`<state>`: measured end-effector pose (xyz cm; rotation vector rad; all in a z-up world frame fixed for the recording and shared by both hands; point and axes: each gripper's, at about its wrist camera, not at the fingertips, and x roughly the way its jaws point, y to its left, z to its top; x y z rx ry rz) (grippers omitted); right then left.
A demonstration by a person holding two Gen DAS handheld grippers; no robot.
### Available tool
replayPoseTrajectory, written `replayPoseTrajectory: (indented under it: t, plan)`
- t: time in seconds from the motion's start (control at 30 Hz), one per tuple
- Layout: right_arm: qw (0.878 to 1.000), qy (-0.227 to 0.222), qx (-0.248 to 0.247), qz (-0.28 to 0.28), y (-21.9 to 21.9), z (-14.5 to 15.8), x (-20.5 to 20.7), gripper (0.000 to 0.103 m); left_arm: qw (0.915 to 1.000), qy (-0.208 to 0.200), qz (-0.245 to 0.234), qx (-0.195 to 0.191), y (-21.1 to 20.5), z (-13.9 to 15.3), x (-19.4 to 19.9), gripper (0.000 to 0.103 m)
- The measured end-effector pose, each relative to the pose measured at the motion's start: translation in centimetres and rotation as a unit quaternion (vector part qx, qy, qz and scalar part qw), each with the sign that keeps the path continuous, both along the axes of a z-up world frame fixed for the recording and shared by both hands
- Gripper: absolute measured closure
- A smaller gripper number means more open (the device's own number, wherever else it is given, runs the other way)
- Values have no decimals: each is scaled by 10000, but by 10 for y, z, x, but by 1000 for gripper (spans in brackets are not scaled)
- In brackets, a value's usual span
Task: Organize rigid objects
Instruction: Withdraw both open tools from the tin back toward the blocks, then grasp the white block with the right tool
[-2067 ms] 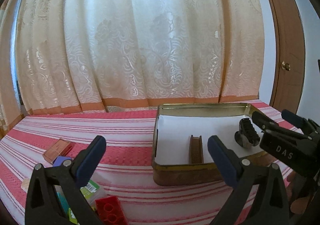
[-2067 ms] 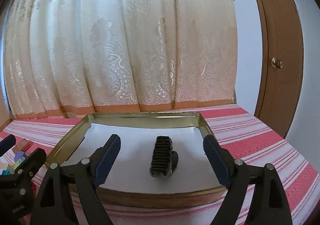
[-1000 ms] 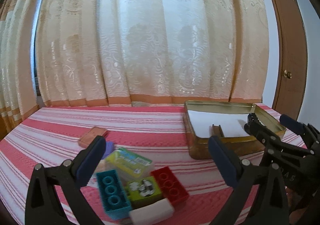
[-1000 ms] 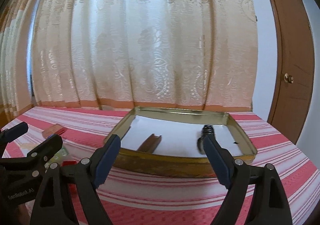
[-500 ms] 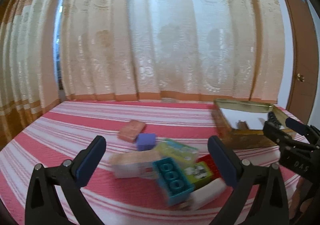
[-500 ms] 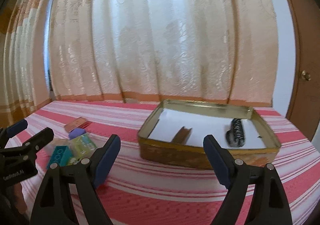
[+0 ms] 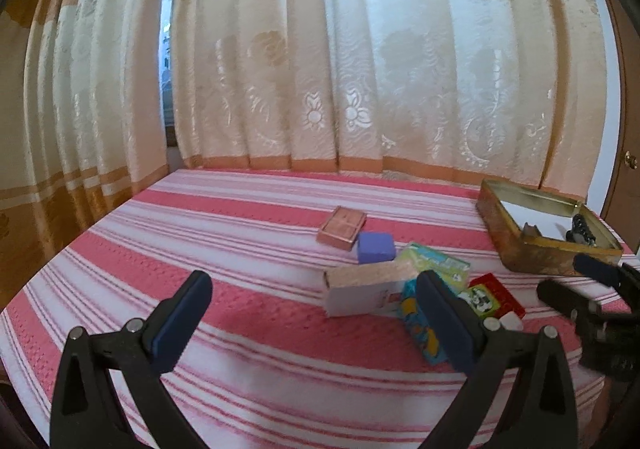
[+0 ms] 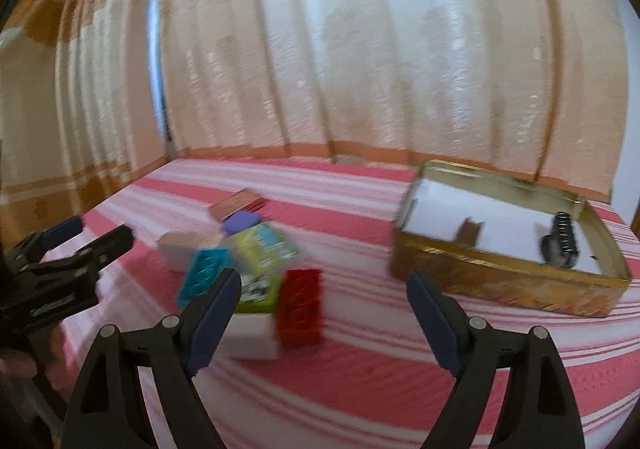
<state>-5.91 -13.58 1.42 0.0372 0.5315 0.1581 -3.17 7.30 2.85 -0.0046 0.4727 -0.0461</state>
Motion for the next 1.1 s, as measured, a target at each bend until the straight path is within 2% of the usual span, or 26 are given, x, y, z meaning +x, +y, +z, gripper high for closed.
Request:
replayPoseTrajectory:
  t: [0.2, 0.27, 0.37, 0.57, 0.67, 0.87, 0.97, 1.1]
  plan:
    - [9972, 482, -102, 556, 33, -10, 0, 17, 9998, 105, 124, 68, 7, -2, 0, 0]
    - [9956, 640, -78, 679, 38, -13, 3, 34, 9998, 136, 155, 41, 11, -2, -1, 0]
    - [9923, 955, -127, 783, 45, -21, 12, 44, 9996, 190, 206, -28, 15, -3, 0, 0]
    - [9858, 1432, -79, 869, 51, -33, 27, 45, 9996, 200, 210, -58, 18, -4, 1, 0]
    - [9824, 1638, -20, 901, 50, -39, 32, 50, 9997, 193, 167, -16, 17, -4, 0, 0]
    - [9811, 1616, 368, 1001, 39, -37, 30, 52, 9995, 281, 157, 17, 15, -6, 3, 0]
    - [9830, 1340, 527, 1140, 34, -29, 20, 52, 9996, 267, 85, 82, 11, -5, 3, 0]
    - [9897, 820, 360, 1114, 30, -16, 6, 52, 9994, 237, -184, 183, -1, -5, 3, 0]
